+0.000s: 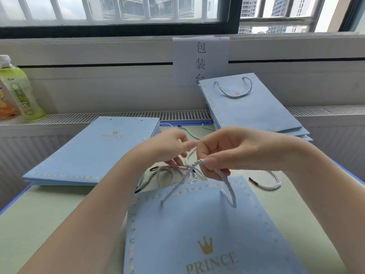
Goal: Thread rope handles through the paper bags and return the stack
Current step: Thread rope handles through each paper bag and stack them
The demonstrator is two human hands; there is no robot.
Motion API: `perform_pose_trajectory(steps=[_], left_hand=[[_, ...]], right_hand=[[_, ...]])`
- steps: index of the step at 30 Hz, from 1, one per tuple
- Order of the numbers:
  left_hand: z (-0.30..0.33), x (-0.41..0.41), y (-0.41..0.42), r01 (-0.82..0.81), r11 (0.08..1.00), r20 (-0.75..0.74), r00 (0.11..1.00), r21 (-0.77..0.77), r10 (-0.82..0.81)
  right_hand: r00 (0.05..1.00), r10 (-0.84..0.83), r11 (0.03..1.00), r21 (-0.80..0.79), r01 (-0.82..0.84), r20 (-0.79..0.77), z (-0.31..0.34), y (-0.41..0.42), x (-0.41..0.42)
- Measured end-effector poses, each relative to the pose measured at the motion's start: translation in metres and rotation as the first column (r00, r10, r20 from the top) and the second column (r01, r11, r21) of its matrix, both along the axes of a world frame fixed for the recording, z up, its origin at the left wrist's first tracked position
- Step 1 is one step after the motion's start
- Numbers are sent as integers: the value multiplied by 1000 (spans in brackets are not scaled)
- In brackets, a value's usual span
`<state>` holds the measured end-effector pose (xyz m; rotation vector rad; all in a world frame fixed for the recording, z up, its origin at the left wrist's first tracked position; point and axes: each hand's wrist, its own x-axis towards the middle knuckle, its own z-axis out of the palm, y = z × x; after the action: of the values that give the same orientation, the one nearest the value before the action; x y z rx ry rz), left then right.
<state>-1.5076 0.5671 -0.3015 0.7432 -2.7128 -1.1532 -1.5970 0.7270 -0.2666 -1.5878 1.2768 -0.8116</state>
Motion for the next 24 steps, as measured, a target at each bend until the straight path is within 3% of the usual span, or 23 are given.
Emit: perform_pose_trajectory(steps=[3, 6, 9, 13, 16, 19, 22, 24], left_hand=[[1, -1, 3, 74, 997, 58, 995, 31, -75], [1, -1, 3, 43, 999, 85, 995, 18, -45], [2, -2, -5, -53, 999, -45, 998, -12, 53], [9, 4, -12, -140, 957, -231, 952, 254, 201], [9, 9, -9, 55, 916, -147, 989, 398, 5], [1, 9, -6, 210, 877, -48, 976, 433, -210], [-2, 7, -4, 209, 848, -123, 978, 487, -170], [2, 4, -4, 183, 827, -271, 962, 531, -38]], right_hand=[[958, -241, 967, -40, 250, 158, -8, -8, -7], [843, -423, 872, -103, 478, 333, -10, -15, -14], [693, -490, 753, -143, 642, 529, -7, -17, -19], [504, -517, 564, -168, 809, 692, -5, -19, -26], [423, -575, 387, -223, 895, 700, -1, -16, -32], [431, -632, 195, -406, 893, 644, -1, -13, -36], [474, -726, 55, -645, 762, 498, -5, -13, -36], [525, -756, 86, -736, 671, 391, -8, -14, -30]])
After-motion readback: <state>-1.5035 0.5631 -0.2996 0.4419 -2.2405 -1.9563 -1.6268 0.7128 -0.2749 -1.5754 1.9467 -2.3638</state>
